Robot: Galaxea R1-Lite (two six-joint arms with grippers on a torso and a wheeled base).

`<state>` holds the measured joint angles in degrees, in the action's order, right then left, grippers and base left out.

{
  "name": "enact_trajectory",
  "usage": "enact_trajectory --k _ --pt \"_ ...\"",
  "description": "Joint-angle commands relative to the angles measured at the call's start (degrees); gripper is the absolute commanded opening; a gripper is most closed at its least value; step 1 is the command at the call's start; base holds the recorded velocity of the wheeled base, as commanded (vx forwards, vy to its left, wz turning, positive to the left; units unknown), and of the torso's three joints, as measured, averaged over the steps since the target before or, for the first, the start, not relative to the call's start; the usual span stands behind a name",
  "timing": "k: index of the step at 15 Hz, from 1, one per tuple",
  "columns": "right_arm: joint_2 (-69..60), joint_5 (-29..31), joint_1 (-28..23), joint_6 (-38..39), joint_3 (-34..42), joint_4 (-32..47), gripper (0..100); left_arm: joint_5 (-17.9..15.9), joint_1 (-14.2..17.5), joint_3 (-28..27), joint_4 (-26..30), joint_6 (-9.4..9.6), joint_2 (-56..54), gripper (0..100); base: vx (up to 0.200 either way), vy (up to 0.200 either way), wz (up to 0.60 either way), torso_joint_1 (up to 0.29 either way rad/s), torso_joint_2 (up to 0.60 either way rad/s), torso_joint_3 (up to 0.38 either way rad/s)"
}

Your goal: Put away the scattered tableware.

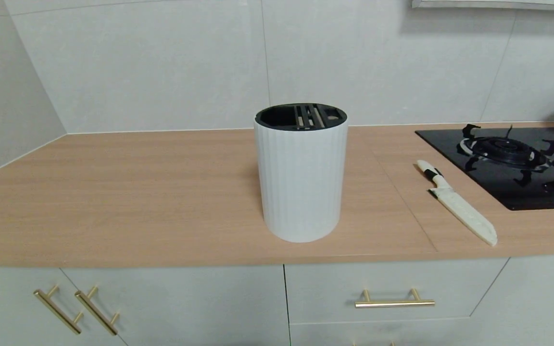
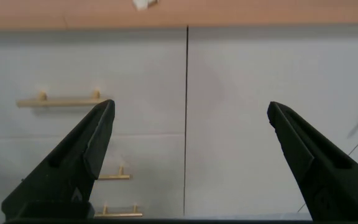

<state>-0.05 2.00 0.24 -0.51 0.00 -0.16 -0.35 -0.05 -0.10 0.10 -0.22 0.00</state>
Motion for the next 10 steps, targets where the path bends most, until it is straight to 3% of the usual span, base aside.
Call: enact_trajectory --k 1,10 --pt "0.05 0.02 0.02 -0.02 0.0 -0.02 100 0.0 0.05 0.01 -0.01 -0.04 0.0 100 0.0 0.0 0.0 0.168 -0.48 -0.305" --pt "0.05 0.02 0.02 -0.02 0.0 -0.02 100 0.0 0.05 0.01 -0.01 -0.04 0.0 100 0.0 0.0 0.0 0.2 -0.51 -0.306"
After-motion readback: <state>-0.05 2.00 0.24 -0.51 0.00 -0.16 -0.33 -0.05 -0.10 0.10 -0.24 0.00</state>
